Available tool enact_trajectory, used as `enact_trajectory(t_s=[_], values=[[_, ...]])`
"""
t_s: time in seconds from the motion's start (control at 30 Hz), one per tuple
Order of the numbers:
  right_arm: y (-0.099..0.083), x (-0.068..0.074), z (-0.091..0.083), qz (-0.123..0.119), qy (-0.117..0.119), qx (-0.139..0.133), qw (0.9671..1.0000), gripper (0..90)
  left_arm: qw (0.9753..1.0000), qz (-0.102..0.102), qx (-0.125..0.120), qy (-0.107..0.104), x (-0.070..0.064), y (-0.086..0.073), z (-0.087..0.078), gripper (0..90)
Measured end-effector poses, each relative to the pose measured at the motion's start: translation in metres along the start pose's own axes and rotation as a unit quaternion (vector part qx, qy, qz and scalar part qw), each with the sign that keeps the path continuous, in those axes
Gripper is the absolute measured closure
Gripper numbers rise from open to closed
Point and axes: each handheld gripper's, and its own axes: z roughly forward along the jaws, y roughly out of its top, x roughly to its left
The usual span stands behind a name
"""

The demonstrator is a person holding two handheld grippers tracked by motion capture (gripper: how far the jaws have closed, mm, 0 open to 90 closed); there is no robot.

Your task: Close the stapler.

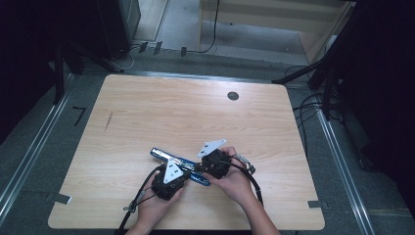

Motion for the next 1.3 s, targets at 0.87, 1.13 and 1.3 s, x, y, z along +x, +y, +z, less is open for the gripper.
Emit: enact_trajectory(t_s=[0.87,1.13,1.3], values=[[0.004,0.0,-0.007,0.008,0.004,-0.021,0.9997,90.0,0.9999,-0.012,-0.005,0.003,0.005,-0.001,-0.002,90.0],[0.018,0.004,-0.007,0.002,0.003,-0.031,0.9995,90.0,0.9997,-0.023,0.005,0.005,0.015,-0.001,-0.011,90.0],[0.023,0.004,-0.007,0.003,-0.003,-0.04,0.9992,90.0,0.9988,-0.045,0.007,0.02,0.032,-0.003,-0.02,90.0]])
